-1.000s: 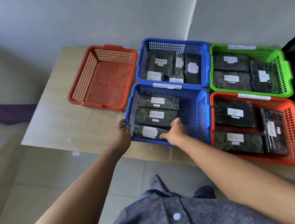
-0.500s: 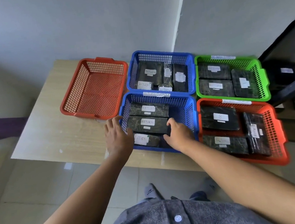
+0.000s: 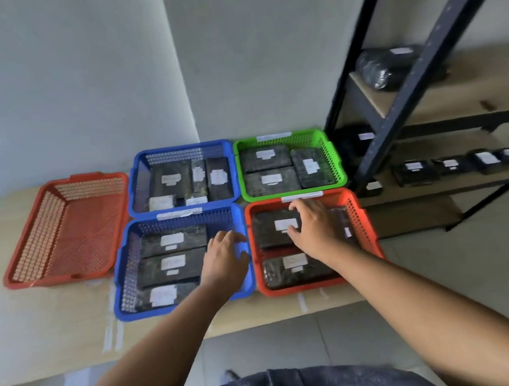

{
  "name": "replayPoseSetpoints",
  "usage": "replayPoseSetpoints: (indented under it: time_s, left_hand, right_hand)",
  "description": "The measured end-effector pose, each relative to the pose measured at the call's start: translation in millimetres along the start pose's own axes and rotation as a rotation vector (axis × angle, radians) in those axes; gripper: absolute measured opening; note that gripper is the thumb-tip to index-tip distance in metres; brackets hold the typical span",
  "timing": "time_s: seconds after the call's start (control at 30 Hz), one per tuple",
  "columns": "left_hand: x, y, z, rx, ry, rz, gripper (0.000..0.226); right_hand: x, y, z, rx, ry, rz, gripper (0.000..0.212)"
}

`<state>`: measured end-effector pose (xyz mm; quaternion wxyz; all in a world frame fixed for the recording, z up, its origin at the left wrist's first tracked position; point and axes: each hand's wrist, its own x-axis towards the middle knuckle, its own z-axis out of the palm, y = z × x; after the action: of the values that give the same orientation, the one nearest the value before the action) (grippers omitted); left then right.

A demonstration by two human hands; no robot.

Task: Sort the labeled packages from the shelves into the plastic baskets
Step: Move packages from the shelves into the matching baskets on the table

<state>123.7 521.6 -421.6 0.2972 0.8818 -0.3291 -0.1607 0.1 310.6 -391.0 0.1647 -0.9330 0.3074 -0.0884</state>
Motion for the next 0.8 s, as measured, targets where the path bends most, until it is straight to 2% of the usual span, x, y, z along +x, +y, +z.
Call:
replayPoseSetpoints:
  time_s: [0.1,0.23,0.37,0.6,0.8]
  left_hand:
    - [7.9,45.8,31.4,0.003,0.002,0.057,0.025]
    - [19.6,119.8,79.0,-0.005,-0.027,0.098,0.03]
    - [35.6,198.9,129.0,-0.04,-0.057,0.173,0.026]
    - [54.6,357.3,231.6,-0.121,-0.103,0.308,0.026]
    - [58.7,461.0,297.3,-0.154,-0.193,0.397,0.024]
  right_hand:
    - [5.8,55.4,-23.5,-0.015,0.058,0.034,0.046]
    - [9.1,137.6,-59.7,-0.038,0.147,0.069,0.059]
    - [4.1,217.2,-107.3,-0.08,0.145,0.087,0.069]
    - [-11.1,369.4,-211.9,-0.138,0.206,0.184,0.073]
    - [-17.7,467.5,-290.5,-0.173,0.27,0.242,0.071]
